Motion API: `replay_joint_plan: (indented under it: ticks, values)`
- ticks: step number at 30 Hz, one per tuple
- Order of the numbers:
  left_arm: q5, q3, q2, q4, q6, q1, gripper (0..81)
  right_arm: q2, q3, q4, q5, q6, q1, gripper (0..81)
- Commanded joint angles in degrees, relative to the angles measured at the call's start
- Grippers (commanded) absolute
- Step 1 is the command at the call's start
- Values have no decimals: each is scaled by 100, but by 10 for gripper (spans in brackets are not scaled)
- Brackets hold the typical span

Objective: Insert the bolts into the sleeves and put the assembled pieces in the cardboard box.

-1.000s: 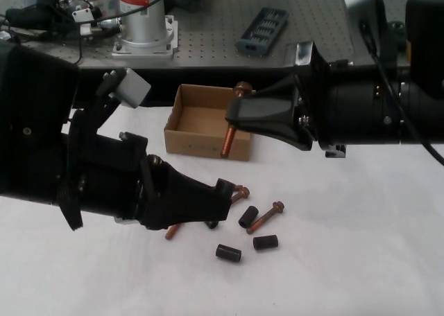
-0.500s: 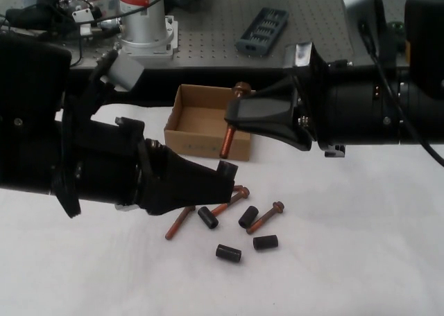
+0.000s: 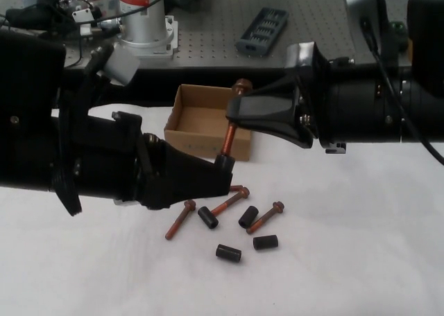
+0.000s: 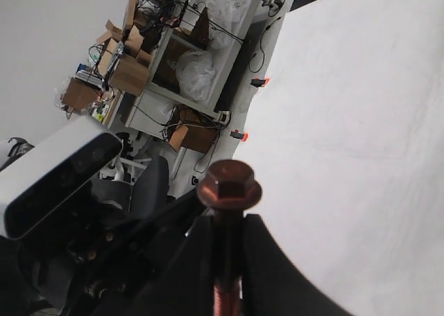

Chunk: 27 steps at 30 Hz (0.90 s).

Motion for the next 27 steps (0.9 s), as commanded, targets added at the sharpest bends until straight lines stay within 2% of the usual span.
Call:
replay_joint_plan:
  ticks: [1, 10, 18, 27]
  values:
    - [-138, -32, -60, -328, -82, 17, 6, 7, -15, 22, -171, -47, 26, 29]
    - [-312, -32, -60, -328, -87, 17, 6, 7, -15, 24, -257, -91, 26, 29]
    - [-312, -32, -60, -328, -87, 17, 6, 7, -15, 93, -221, -1071, 26, 29]
    - [-315, -32, -60, -328, -109, 17, 6, -14, -15, 154, -1, -1312, 26, 29]
